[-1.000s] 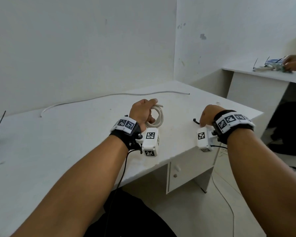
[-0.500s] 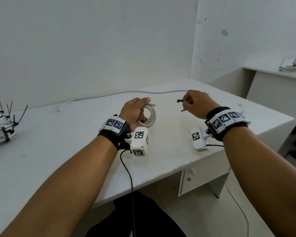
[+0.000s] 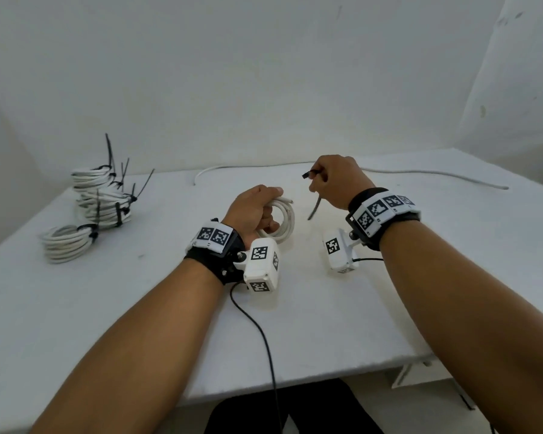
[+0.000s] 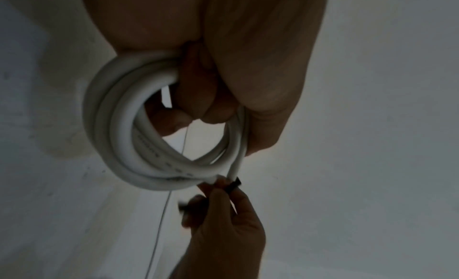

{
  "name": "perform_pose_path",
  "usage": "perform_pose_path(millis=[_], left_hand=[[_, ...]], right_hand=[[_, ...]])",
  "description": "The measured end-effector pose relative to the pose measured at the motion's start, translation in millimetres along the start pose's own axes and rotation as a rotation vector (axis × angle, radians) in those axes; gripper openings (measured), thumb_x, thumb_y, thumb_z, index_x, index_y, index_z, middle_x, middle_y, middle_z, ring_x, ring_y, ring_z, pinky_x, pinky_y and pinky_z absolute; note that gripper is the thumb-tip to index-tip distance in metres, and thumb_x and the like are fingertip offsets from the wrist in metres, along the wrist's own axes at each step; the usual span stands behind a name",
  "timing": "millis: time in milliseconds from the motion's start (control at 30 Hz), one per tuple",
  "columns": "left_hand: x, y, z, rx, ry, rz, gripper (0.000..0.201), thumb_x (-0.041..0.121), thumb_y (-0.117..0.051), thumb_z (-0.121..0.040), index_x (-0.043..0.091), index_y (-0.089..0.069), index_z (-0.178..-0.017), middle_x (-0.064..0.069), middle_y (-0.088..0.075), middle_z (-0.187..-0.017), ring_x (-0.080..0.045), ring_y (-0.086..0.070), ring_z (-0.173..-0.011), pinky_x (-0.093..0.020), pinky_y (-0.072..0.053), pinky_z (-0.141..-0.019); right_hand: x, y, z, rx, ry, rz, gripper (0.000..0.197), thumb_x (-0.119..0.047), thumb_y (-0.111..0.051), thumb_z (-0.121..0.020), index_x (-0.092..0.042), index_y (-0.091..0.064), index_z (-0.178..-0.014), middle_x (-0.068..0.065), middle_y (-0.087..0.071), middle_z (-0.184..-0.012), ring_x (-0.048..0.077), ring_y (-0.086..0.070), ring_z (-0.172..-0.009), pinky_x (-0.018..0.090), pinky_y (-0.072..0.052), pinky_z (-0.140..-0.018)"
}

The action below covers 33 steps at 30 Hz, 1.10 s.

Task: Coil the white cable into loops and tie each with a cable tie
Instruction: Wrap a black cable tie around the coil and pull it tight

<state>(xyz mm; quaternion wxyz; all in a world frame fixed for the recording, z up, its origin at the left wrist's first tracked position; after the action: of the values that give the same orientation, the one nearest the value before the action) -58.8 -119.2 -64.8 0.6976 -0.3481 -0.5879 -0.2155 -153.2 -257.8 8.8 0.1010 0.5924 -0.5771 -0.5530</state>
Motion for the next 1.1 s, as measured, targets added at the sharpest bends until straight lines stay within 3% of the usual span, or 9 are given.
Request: perform_pose_path(millis=[133, 200, 267, 433, 567, 667, 833, 967, 1100], left_hand=[[2, 2, 1, 0.001, 0.005, 0.008, 0.039, 0.015, -0.060, -0.093, 0.019, -0.037, -0.062, 0.003, -0.023, -0.045, -0.011, -0.017, -0.035, -0.021, -0.030, -0.041], [0, -1, 2, -0.006, 0.006, 0.000, 0.041, 0.014, -0.061, -0.092, 0.019, -0.036, -0.060, 0.002, -0.023, -0.046, -0.012, -0.017, -0.035, -0.021, -0.030, -0.040], [-1, -3, 3, -0.010, -0.008, -0.019, 0.042, 0.013, -0.062, -0.092, 0.019, -0.037, -0.059, 0.001, -0.023, -0.046, -0.012, -0.016, -0.036, -0.022, -0.029, -0.041], [0, -7, 3, -0.008, -0.057, -0.132, 0.037, 0.015, -0.063, -0.092, 0.016, -0.042, -0.062, 0.004, -0.029, -0.043, -0.010, -0.022, -0.035, -0.021, -0.032, -0.039], [7, -7, 8, 0.001, -0.139, -0.186, 0.014, 0.014, -0.064, -0.091, 0.015, -0.055, -0.081, 0.002, -0.037, -0.051, -0.009, -0.028, -0.037, -0.023, -0.033, -0.044], [14, -9, 12, -0.015, -0.191, -0.202, 0.005, 0.013, -0.065, -0.091, 0.017, -0.064, -0.091, -0.001, -0.042, -0.057, -0.010, -0.029, -0.041, -0.022, -0.032, -0.044], [21, -12, 17, 0.022, -0.236, -0.197, 0.012, 0.008, -0.062, -0.092, 0.006, -0.068, -0.102, 0.007, -0.056, -0.047, -0.004, -0.040, -0.034, -0.015, -0.035, -0.038], [19, -15, 16, 0.007, -0.238, -0.251, 0.011, 0.011, -0.065, -0.090, 0.009, -0.070, -0.099, 0.007, -0.055, -0.047, -0.006, -0.037, -0.036, -0.019, -0.036, -0.043], [21, -12, 16, 0.028, -0.248, -0.225, 0.005, 0.012, -0.068, -0.088, 0.013, -0.072, -0.086, 0.000, -0.064, -0.060, -0.011, -0.049, -0.046, -0.025, -0.041, -0.055]], right_hand=[[-6, -18, -15, 0.068, 0.005, 0.016, 0.023, -0.012, -0.050, -0.096, -0.016, -0.071, -0.104, 0.005, -0.071, -0.095, 0.017, -0.059, -0.098, 0.027, -0.046, -0.081], [1, -17, -15, 0.123, -0.044, -0.109, 0.021, -0.009, -0.052, -0.096, -0.014, -0.072, -0.101, 0.004, -0.072, -0.095, 0.015, -0.071, -0.082, 0.026, -0.056, -0.076], [8, -20, -7, 0.117, -0.098, -0.285, 0.016, -0.006, -0.057, -0.094, -0.008, -0.072, -0.099, 0.004, -0.073, -0.090, 0.010, -0.072, -0.064, 0.017, -0.056, -0.063], [-3, -52, 16, -0.198, -0.178, -0.730, 0.009, -0.002, -0.069, -0.088, -0.002, -0.065, -0.095, 0.010, -0.069, -0.070, 0.021, -0.069, -0.063, 0.039, -0.062, -0.068], [-12, -53, 25, -0.273, -0.185, -0.804, 0.013, -0.001, -0.068, -0.088, -0.006, -0.063, -0.077, 0.012, -0.068, -0.070, 0.023, -0.068, -0.064, 0.033, -0.060, -0.063], [-15, -49, 28, -0.284, -0.175, -0.846, 0.011, 0.003, -0.066, -0.088, -0.002, -0.063, -0.079, 0.010, -0.068, -0.067, 0.019, -0.069, -0.061, 0.027, -0.059, -0.061], [-11, -50, 28, -0.350, -0.186, -0.948, 0.009, 0.000, -0.065, -0.088, -0.004, -0.060, -0.082, 0.010, -0.069, -0.070, 0.022, -0.071, -0.068, 0.035, -0.062, -0.076], [-6, -55, 30, -0.416, -0.200, -0.936, 0.004, 0.002, -0.062, -0.089, -0.002, -0.062, -0.088, 0.016, -0.068, -0.081, 0.029, -0.069, -0.079, 0.042, -0.058, -0.088], [-13, -57, 30, -0.474, -0.161, -0.991, 0.019, 0.012, -0.052, -0.090, 0.000, -0.066, -0.095, 0.017, -0.070, -0.089, 0.033, -0.068, -0.088, 0.041, -0.058, -0.089]])
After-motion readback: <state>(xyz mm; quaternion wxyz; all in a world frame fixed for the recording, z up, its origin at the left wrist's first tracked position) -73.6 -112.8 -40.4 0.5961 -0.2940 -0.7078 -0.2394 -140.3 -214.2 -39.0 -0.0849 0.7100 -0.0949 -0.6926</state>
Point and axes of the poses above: each hand's wrist, its own z-axis away from the middle knuckle, its own y-axis out of the back of the hand, x = y × z, the point moved 9 cm from there along -z, towards the middle knuckle
